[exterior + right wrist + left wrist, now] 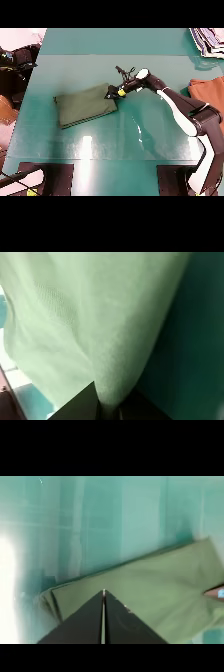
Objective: Fold the shirts.
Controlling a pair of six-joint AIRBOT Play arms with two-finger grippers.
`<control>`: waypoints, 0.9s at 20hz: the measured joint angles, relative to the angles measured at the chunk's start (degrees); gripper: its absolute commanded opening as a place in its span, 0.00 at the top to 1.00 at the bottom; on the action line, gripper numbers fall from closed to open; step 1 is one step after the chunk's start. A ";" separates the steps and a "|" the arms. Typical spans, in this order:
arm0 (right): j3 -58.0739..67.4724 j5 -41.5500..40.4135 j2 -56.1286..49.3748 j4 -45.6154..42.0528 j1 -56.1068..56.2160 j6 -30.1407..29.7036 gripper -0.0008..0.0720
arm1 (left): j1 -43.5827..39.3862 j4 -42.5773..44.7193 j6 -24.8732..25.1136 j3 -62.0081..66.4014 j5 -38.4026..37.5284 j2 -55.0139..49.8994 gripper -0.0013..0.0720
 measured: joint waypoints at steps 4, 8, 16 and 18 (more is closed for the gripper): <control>1.25 0.24 7.10 -8.13 -6.32 2.03 0.97 | 0.00 -2.05 0.31 0.00 -1.53 0.00 0.95; 1.60 2.27 15.80 -16.50 -17.90 6.45 0.97 | -1.36 -4.37 1.11 0.00 -1.90 0.00 0.95; 1.66 5.44 27.98 -27.74 -45.79 16.35 0.97 | -14.03 -4.90 1.49 0.00 4.00 0.00 0.95; 1.66 5.42 29.53 -29.07 -50.62 17.79 0.97 | -17.09 -4.94 1.49 0.00 6.19 0.00 0.95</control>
